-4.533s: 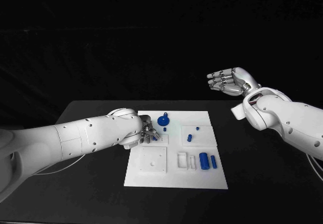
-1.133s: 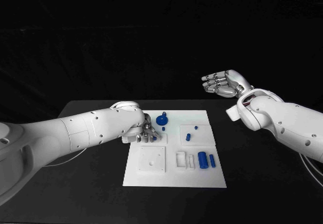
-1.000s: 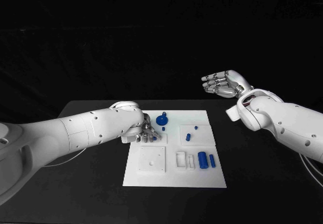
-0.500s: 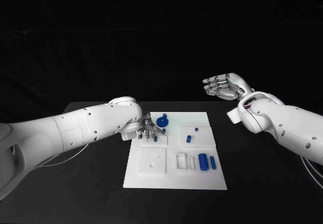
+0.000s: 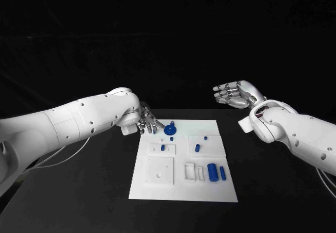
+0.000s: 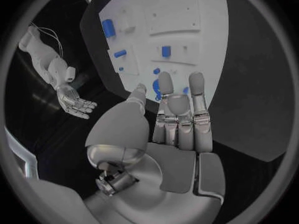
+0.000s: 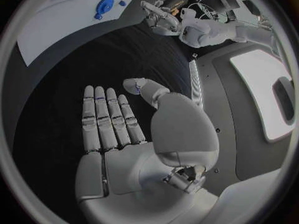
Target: Assemble the parts on the task board
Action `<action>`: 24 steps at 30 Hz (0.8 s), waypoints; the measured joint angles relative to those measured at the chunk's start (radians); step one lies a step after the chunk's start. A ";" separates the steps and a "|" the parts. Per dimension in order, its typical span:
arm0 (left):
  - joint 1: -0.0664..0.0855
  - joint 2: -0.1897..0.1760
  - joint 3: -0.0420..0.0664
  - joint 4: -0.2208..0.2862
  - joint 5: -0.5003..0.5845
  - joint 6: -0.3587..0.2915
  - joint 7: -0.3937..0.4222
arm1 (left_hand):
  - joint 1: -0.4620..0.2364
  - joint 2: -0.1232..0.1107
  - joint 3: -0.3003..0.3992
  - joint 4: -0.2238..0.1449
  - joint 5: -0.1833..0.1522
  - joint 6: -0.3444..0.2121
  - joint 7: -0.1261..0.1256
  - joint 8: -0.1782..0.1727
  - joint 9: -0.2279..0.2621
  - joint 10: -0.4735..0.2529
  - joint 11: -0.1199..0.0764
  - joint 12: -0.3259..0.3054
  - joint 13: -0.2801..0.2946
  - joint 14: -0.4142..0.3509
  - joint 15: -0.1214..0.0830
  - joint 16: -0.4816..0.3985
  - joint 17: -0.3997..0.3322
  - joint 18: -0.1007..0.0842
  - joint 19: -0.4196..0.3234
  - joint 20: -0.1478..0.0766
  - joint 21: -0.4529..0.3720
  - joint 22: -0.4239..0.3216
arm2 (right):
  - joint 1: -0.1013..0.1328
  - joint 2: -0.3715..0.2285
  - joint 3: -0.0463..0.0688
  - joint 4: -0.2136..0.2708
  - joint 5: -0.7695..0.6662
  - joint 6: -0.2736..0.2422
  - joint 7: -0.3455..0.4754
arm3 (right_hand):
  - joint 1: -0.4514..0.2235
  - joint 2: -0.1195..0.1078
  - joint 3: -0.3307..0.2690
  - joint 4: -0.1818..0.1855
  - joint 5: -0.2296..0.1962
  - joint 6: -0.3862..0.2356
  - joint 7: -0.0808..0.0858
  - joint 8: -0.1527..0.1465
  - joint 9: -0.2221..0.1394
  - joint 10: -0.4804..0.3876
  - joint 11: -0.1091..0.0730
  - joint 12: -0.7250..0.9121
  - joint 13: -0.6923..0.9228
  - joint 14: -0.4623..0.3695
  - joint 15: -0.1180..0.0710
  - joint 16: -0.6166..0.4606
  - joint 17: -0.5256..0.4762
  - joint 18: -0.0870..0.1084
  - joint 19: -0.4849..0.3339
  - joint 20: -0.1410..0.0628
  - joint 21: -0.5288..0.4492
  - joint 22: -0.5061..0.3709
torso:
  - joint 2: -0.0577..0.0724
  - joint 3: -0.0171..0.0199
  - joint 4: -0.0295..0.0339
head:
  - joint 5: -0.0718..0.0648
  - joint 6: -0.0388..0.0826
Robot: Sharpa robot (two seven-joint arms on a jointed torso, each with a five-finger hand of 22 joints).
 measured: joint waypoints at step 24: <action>-0.011 0.143 -0.001 -0.356 -0.023 -0.011 0.107 | -0.020 -0.020 -0.012 0.022 0.003 -0.113 0.002 0.225 -0.013 0.000 0.000 -0.041 0.017 -0.014 -0.003 0.011 -0.022 0.000 0.004 0.004 -0.014 0.000 | -0.001 -0.012 0.000 0.027 0.000 0.002 0.001 | 0.000 0.000 0.000 0.000 0.005 0.003 -0.003 0.000 0.000 0.000 0.000 0.000 0.000 0.000 0.000 0.000 0.000 0.000 0.000 0.000 0.000 0.000 | 0.030 -0.0043 -0.0205 | 0.021 0.034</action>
